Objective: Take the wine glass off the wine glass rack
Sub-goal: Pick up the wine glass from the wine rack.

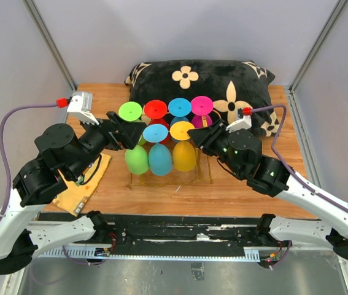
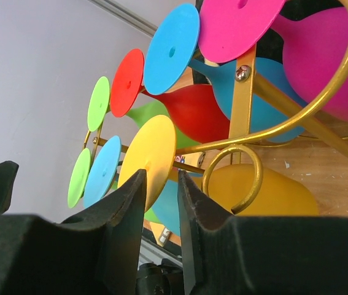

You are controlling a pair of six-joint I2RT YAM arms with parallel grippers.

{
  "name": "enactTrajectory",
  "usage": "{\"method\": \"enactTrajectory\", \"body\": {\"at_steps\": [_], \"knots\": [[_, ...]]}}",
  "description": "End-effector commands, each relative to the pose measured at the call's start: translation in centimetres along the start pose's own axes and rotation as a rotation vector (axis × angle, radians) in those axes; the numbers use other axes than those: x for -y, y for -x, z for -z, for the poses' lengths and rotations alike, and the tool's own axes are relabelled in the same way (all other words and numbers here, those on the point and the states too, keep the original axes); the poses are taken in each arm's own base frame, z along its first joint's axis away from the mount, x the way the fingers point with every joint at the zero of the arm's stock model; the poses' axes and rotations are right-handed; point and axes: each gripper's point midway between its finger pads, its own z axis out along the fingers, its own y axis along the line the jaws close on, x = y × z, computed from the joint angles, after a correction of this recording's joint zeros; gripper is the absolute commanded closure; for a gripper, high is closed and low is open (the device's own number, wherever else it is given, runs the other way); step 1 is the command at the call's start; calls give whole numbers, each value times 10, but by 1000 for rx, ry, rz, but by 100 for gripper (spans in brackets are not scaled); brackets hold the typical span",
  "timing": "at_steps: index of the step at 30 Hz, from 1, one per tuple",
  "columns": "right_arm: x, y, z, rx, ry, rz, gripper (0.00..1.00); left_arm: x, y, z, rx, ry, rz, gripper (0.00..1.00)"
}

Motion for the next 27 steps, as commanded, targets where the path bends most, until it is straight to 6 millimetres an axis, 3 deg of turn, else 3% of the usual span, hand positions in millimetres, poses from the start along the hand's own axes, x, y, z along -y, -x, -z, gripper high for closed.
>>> {"method": "enactTrajectory", "body": {"at_steps": [1, 10, 19, 27], "knots": [[-3, 3, 3, 25, 9, -31, 73, 6, 5, 0, 19, -28, 20, 0], [-12, 4, 7, 19, 50, -94, 77, 9, 5, 0, 14, -41, 22, 0], [-9, 10, 13, 34, 50, -126, 90, 10, 4, -1, 5, -44, 20, 0], [-16, 12, 20, 23, 79, -165, 95, 15, 0, -4, -13, -63, 22, 0]]}}
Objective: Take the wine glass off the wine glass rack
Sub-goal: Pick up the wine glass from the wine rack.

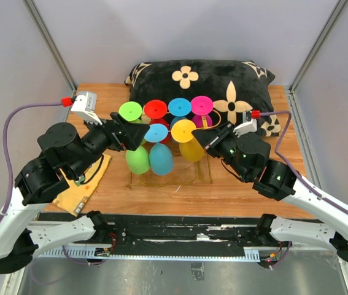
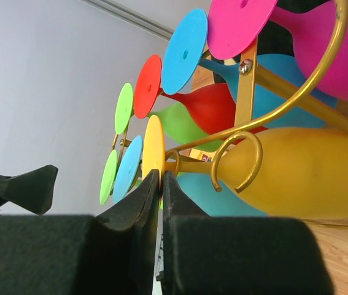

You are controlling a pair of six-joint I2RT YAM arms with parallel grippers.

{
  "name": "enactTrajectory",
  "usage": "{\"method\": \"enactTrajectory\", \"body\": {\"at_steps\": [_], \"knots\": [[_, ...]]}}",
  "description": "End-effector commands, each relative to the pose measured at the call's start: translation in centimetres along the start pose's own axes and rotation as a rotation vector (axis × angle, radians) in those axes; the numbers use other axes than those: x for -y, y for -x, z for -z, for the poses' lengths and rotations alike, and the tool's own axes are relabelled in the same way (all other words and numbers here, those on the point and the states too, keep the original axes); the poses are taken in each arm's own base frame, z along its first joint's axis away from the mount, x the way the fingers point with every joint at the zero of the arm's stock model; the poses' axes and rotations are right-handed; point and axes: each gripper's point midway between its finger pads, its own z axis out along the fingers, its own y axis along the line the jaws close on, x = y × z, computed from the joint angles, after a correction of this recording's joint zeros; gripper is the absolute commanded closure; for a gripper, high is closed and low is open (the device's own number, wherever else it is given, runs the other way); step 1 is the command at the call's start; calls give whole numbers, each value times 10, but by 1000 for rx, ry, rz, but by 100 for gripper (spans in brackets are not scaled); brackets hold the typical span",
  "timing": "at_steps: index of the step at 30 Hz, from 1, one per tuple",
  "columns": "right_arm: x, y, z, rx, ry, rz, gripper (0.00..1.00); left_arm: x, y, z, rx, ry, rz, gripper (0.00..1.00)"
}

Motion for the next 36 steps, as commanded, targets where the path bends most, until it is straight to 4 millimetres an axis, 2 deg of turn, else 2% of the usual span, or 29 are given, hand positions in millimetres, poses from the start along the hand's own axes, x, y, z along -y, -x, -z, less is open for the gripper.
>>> {"method": "enactTrajectory", "body": {"at_steps": [1, 10, 18, 22, 31, 36], "knots": [[-9, 3, 8, 6, 40, -51, 96, 8, 5, -2, 11, -30, 19, 0], [-27, -4, 13, -71, 110, -36, 99, 14, -2, -4, -16, -63, 14, 0], [-30, -8, 17, -103, 135, -16, 99, 21, -4, -2, -20, -113, 27, 0], [-27, -9, 19, -115, 135, -8, 99, 22, -8, 0, -21, -130, 44, 0], [-18, -1, 20, -76, 113, -17, 99, 26, 2, 8, 14, -159, 61, 0], [-21, 0, 21, -77, 124, -24, 99, 29, 0, 7, 3, -172, 61, 0]]}}
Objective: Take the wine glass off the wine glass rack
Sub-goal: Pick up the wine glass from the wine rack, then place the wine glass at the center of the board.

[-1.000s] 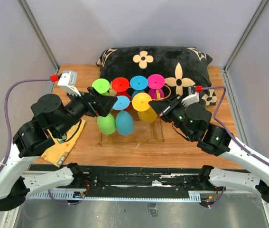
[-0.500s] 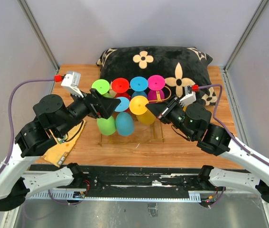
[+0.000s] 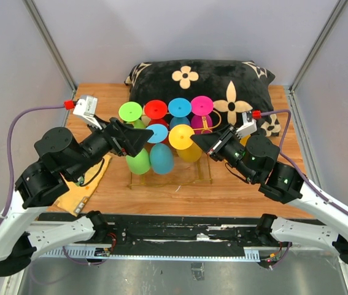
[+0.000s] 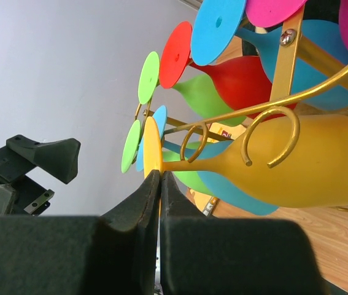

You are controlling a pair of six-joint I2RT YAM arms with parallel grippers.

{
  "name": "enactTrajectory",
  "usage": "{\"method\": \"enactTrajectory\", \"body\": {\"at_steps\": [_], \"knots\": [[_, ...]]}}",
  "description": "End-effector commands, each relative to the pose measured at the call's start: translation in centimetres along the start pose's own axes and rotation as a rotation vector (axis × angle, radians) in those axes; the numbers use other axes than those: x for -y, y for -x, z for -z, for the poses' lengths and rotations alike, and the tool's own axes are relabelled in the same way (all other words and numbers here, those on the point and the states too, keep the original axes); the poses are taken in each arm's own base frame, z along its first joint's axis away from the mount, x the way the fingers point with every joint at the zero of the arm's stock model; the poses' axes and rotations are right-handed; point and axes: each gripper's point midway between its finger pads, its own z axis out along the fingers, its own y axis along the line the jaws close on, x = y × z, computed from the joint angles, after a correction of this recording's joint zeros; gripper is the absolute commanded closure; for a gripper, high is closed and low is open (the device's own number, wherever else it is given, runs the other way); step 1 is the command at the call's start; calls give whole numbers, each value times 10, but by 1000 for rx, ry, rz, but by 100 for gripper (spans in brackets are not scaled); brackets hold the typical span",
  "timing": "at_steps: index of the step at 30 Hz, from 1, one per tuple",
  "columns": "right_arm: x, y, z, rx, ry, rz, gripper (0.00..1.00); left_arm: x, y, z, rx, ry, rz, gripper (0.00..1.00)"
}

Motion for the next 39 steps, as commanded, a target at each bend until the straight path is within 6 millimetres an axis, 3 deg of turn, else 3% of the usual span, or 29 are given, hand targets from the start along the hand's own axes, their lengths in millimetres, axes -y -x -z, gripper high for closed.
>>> {"method": "enactTrajectory", "body": {"at_steps": [1, 8, 15, 19, 27, 31, 39], "knots": [[-5, 9, 2, 26, 27, -7, 99, 10, 8, 1, 26, -44, 19, 0], [-7, 7, 11, -3, 54, 31, 99, 22, 3, 2, 4, -117, 25, 0], [-7, -16, 42, -160, 152, 222, 99, 60, -12, 17, -75, -355, 8, 0], [-11, -25, 66, -232, 235, 298, 99, 75, -31, 26, -136, -483, 30, 0], [15, -42, 90, -321, 251, 391, 99, 94, -67, 33, -269, -660, 99, 1], [27, -42, 99, -304, 263, 443, 99, 96, -89, 35, -351, -686, 123, 7], [47, -31, 111, -257, 228, 542, 99, 107, -148, 25, -476, -597, 94, 8]]}}
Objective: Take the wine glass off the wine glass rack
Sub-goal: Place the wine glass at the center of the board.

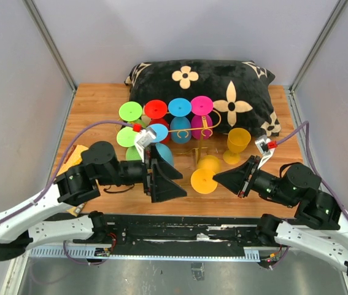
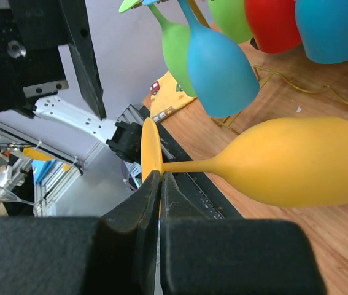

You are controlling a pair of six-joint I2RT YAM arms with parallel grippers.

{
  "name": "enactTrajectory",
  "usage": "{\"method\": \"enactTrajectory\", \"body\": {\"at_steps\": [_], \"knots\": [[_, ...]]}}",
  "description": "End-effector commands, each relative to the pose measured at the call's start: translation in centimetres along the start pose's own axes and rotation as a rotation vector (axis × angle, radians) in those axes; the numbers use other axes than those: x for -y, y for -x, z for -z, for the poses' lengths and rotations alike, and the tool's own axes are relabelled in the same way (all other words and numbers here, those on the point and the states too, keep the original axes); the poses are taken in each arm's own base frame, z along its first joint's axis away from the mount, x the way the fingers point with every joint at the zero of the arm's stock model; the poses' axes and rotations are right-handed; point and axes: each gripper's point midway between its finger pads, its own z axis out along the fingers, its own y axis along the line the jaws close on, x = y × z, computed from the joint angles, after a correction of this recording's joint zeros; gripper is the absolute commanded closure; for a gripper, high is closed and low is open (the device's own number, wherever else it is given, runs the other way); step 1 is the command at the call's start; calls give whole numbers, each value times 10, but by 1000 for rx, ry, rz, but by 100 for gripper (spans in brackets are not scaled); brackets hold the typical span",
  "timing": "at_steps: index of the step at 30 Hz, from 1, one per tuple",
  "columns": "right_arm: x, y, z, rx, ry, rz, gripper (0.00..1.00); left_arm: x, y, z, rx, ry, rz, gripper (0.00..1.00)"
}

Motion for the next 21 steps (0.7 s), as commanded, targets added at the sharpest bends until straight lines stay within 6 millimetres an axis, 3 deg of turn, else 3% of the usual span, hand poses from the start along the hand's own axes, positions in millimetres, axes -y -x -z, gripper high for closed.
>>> {"method": "enactTrajectory", "body": {"at_steps": [1, 12, 21], "knots": [[8, 5, 9, 27, -23, 90, 99, -1, -19, -20, -28, 47, -15, 8], [-18, 6, 16, 15, 119, 137, 99, -20, -39, -37, 103, 106, 50, 11], [-20, 8, 17, 39, 132, 130, 99, -30, -48, -39, 111, 129, 61, 13]]}}
